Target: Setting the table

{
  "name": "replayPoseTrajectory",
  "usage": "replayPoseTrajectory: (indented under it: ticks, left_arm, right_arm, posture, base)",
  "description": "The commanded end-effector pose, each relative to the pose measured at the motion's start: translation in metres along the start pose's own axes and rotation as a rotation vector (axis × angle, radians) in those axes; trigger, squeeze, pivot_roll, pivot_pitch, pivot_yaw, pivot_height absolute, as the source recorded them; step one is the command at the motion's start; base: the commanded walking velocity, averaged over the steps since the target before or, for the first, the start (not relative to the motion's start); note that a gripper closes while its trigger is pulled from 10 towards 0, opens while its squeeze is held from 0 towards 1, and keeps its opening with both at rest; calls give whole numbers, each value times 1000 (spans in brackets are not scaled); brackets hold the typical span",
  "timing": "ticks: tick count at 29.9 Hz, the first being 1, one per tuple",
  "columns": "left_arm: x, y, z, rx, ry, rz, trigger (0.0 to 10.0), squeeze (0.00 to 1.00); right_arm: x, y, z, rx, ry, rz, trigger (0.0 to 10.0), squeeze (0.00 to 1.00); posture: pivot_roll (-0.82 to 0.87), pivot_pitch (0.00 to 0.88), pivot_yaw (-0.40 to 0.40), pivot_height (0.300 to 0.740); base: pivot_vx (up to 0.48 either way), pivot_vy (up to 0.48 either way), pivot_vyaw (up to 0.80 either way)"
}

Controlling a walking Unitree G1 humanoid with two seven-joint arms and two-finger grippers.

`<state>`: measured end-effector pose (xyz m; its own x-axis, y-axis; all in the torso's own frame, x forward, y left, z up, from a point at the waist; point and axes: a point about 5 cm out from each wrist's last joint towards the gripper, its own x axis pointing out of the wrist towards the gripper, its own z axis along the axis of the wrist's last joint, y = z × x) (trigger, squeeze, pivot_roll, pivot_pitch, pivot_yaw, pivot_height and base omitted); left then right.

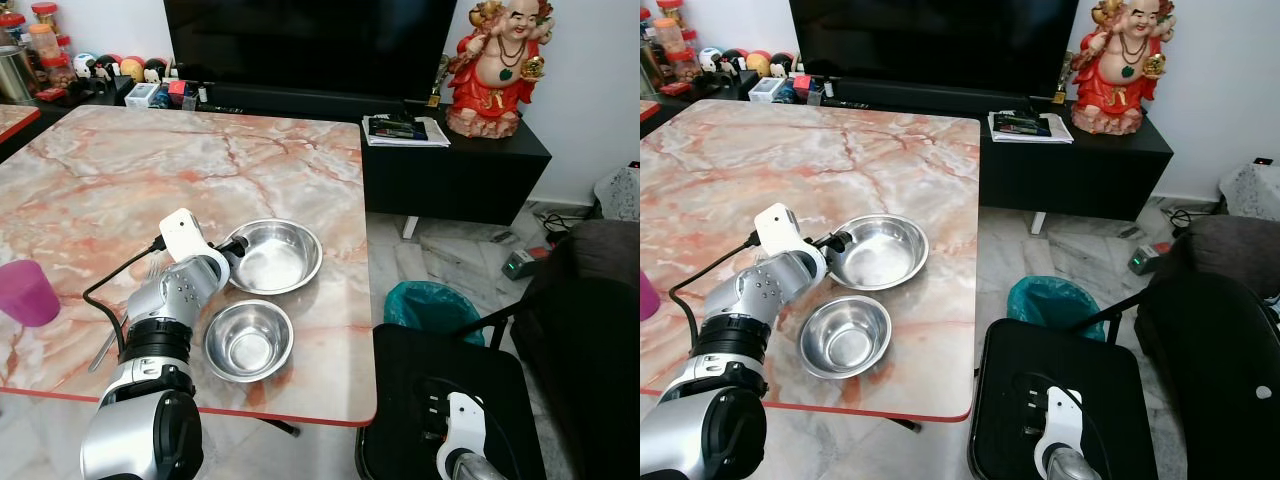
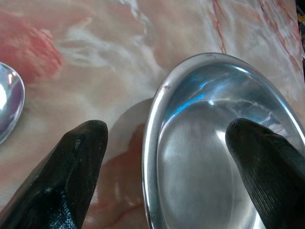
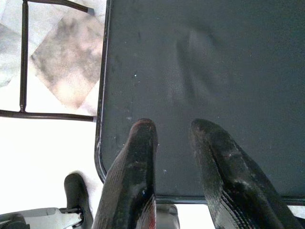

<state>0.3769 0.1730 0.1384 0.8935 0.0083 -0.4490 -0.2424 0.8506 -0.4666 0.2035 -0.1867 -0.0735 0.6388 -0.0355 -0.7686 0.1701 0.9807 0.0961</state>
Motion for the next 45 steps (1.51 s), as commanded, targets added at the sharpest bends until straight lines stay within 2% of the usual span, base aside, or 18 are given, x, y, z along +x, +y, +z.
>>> replayPoseTrajectory:
  ticks: [1,5,7,10,13,14,15,16,17,23,29,31,37,39,45]
  left_arm:
    - [1,-7,1,-5,-2,-22,10000,0]
    - [2,-7,-2,-18,8,-31,10000,0]
    - [3,-6,-4,-14,12,-29,9686,0]
    - [3,-8,-6,-16,18,-40,8275,0]
    - [4,-9,-6,-15,21,-46,8275,0]
    - [4,-9,-7,-14,22,-47,5490,0]
    - [4,-9,-8,-13,23,-48,4784,0]
    - [4,-9,-9,-13,24,-49,3216,0]
    - [4,-9,-9,-12,24,-50,902,0]
    - [4,-8,-9,-6,26,-51,1412,0]
    - [4,-7,-10,-3,30,-47,1373,0]
    - [4,-6,-10,-5,33,-47,941,0]
    - [4,-6,-11,-6,35,-43,824,0]
    - [4,-4,-12,-12,35,-33,39,0]
    - [3,1,-12,-23,26,-12,0,0]
  right_arm:
    - [0,-2,2,12,-7,-10,10000,0]
    - [0,-2,2,12,-7,-12,10000,0]
    - [0,-2,2,14,-8,-14,10000,0]
    - [0,-2,2,17,-9,-16,10000,0]
    - [0,-2,2,17,-9,-16,10000,0]
    - [0,-2,2,18,-9,-16,10000,0]
    - [0,-2,1,18,-9,-16,10000,0]
    - [0,-2,1,18,-9,-16,10000,0]
    - [0,-1,1,19,-9,-16,10000,0]
    - [0,-1,0,19,-9,-13,10000,0]
    - [0,-1,0,21,-7,-15,10000,0]
    - [0,-1,0,22,-6,-16,10000,0]
    - [0,-1,0,20,-6,-16,10000,0]
    - [0,-1,0,17,-6,-15,10000,0]
    - [0,-1,1,12,-3,-13,10000,0]
  posture:
    - [53,0,-44,728]
    - [51,0,-43,728]
    - [50,0,-42,728]
    - [50,0,-42,728]
    - [50,0,-42,728]
    - [48,0,-39,728]
    - [49,0,-40,728]
    - [51,0,-40,728]
    - [51,0,-40,728]
    - [52,0,-38,728]
    - [50,0,-37,728]
    - [50,0,-37,728]
    - [49,0,-40,728]
    - [50,0,-41,728]
    - [51,0,-42,728]
  base:
    - [0,0,0]
    - [0,0,0]
    - [0,0,0]
    - [0,0,0]
    - [0,0,0]
    - [0,0,0]
    - [0,0,0]
    - [0,0,0]
    - [0,0,0]
    - [0,0,0]
    - [0,0,0]
    - [0,0,0]
    - [0,0,0]
    - [0,0,0]
    - [0,0,0]
